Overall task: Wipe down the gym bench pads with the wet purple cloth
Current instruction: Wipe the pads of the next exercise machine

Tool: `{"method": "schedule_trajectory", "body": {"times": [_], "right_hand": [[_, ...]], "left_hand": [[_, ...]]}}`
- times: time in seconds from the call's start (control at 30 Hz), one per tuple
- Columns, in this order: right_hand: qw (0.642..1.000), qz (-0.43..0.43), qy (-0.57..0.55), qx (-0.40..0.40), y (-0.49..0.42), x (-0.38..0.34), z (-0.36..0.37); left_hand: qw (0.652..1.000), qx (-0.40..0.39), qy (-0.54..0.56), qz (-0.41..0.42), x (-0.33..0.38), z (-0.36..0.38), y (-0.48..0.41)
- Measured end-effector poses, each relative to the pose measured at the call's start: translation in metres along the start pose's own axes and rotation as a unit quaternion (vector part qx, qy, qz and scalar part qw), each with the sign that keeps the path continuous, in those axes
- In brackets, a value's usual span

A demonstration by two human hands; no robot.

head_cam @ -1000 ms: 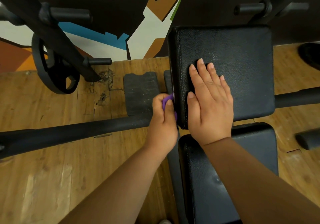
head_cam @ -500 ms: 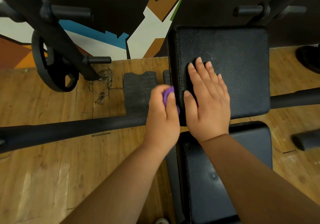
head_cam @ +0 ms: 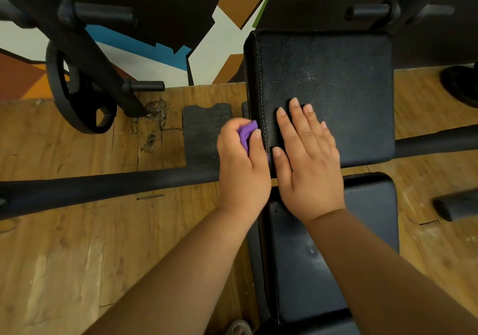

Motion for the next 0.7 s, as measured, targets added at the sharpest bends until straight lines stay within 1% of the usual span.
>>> {"method": "schedule_trajectory", "body": {"times": [0.1,0.17,0.23,0.37,0.43,0.5,0.57,0.63,0.7], "right_hand": [[1.0,0.005,-0.004,0.002,0.0,0.0,0.0],[1.0,0.005,-0.004,0.006,0.001,0.0,0.0],[1.0,0.005,-0.006,0.01,0.001,0.0,0.0],[1.0,0.005,-0.011,0.016,0.002,0.0,0.0],[1.0,0.005,-0.013,0.013,0.002,0.0,0.0],[1.0,0.003,-0.013,0.01,0.001,0.0,0.0],[1.0,0.002,-0.013,0.01,0.001,0.001,0.0],[1.0,0.0,-0.014,0.013,0.002,0.001,-0.001],[1.0,-0.002,-0.018,0.018,0.002,0.001,-0.001]], "left_hand": [[1.0,0.019,0.014,-0.012,-0.004,0.007,0.016],[1.0,0.006,0.022,-0.018,-0.007,0.006,0.021],[1.0,-0.007,0.018,-0.023,-0.007,0.002,0.01],[1.0,-0.003,0.003,-0.031,0.004,-0.002,-0.014],[1.0,-0.01,-0.012,-0.017,0.006,-0.002,-0.004],[0.999,-0.032,-0.036,0.01,0.006,-0.003,0.009],[0.997,-0.053,-0.045,0.019,0.006,-0.006,0.01],[0.998,-0.046,-0.041,0.007,0.008,-0.006,0.0],[0.999,-0.017,-0.028,-0.014,0.009,-0.004,-0.006]]}}
Point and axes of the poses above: each hand's wrist, its own y-axis away from the middle knuckle, its own z-axis out of the palm, x = y × z, the point moved 3 cm from there along -y, towards the middle knuckle, and after that the axes turned 13 degrees about -x, right-handed, at the moved point
